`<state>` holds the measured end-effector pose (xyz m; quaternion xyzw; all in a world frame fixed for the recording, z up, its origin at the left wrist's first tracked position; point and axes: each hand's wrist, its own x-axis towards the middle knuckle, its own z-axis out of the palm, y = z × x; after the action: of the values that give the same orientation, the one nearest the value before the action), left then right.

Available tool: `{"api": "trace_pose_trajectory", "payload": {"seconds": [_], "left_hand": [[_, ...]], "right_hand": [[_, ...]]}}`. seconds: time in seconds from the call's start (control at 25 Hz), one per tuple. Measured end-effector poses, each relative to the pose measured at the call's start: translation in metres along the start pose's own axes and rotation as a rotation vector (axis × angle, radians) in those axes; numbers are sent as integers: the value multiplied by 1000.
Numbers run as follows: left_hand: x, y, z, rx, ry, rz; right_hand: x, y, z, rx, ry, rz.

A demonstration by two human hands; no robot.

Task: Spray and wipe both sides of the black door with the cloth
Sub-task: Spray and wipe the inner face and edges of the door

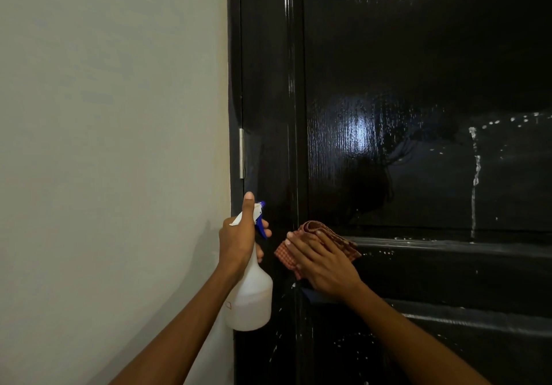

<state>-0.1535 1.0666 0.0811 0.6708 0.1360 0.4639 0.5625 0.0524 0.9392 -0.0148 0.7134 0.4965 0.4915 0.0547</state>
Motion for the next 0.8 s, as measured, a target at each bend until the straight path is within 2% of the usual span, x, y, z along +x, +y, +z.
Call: {"api": "trace_pose_trajectory", "payload": {"seconds": [0.24, 0.44, 0.64, 0.8], "left_hand": [[18, 12, -9, 15, 98, 8], [38, 42, -19, -19, 162, 82], [60, 58, -27, -55, 219, 80], [61, 61, -28, -153, 232, 18]], "right_hand": [[102, 38, -47, 0, 141, 232], [196, 78, -94, 4, 206, 331], [191, 75, -78, 7, 319, 313], [174, 64, -58, -47, 308, 269]]}}
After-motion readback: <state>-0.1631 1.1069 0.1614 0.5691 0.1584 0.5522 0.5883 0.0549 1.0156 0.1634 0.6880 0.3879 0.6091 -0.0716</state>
